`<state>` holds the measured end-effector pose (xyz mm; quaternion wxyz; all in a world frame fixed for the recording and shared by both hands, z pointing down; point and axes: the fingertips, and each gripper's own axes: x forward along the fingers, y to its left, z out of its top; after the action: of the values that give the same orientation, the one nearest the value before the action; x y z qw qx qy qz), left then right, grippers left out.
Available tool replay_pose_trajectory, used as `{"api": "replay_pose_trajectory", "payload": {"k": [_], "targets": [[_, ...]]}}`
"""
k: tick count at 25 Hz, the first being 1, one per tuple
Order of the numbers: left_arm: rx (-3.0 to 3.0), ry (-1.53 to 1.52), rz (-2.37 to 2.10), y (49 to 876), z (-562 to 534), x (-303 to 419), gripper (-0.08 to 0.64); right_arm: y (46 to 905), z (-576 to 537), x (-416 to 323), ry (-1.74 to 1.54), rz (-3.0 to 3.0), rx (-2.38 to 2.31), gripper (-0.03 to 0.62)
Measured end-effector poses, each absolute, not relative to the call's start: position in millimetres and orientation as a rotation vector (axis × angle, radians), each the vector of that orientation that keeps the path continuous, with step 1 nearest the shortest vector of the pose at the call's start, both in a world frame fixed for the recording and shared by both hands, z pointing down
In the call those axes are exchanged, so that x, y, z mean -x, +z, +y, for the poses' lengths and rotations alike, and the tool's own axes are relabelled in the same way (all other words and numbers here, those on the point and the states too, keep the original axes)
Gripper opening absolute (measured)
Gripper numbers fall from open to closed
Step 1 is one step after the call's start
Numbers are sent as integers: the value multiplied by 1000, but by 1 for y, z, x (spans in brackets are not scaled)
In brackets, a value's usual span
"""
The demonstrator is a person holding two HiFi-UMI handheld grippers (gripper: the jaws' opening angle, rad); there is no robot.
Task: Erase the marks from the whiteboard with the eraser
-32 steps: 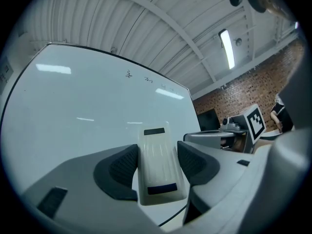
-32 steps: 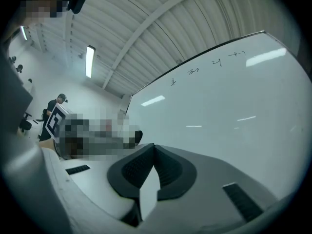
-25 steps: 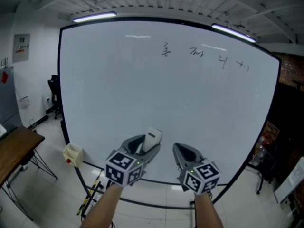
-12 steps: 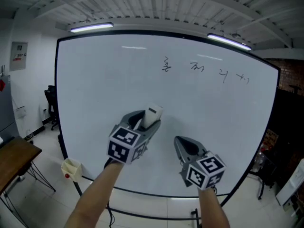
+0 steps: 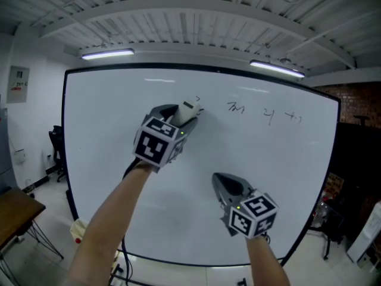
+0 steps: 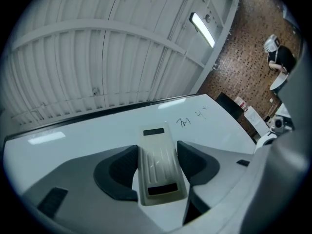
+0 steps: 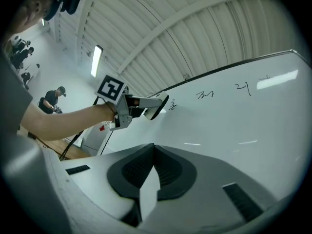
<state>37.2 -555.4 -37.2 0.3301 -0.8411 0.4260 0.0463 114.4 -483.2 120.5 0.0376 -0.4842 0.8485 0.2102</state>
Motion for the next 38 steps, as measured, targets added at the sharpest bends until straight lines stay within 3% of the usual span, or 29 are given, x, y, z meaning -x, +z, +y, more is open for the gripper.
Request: {"api": "replay_pose_trajectory", "payload": {"k": [7, 15, 38], "targets": [[2114, 88, 1299, -90, -575, -36, 261, 128, -481, -126, 686, 2602, 1522, -5], [2084, 42, 1294, -89, -582, -46, 259, 133, -472, -141, 696, 2587, 1537, -5], [2050, -153, 1166, -3, -577, -107, 259, 159, -468, -133, 609, 2601, 1525, -5]]}}
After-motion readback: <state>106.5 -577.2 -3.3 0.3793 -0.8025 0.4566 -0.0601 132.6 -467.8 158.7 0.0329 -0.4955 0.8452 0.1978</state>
